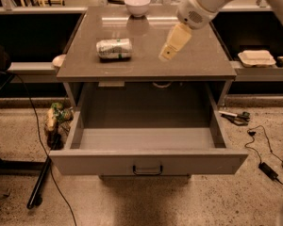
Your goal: Place 7up can into top drawer
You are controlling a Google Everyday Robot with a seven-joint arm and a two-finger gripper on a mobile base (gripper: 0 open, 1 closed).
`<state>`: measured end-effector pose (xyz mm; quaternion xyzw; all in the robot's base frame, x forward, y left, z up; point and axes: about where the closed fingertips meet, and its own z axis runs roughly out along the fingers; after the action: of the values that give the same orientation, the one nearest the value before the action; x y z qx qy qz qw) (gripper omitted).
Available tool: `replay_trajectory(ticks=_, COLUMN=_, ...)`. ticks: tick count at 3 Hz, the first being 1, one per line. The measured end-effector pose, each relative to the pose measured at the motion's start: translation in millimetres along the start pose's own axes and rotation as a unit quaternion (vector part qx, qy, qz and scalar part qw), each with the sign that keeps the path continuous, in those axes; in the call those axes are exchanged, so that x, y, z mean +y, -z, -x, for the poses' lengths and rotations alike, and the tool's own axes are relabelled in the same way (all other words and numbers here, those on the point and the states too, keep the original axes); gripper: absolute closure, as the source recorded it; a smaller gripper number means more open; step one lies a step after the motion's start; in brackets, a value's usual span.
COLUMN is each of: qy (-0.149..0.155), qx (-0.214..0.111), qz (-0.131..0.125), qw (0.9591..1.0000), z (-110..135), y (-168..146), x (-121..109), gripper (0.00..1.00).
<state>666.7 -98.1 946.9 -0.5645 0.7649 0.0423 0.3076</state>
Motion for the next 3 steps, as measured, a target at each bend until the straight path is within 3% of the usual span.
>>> replay_trajectory(ticks=2, qy=-0.003, qx=-0.009, qz=0.054, qw=0.9985, z=42, y=-112, x=-9, gripper=0.00)
replay_trajectory(ticks=3, qy=-0.001, qx=-0.042, qz=0.062, qw=0.9972, z=66, y=-147, x=-8, gripper=0.00)
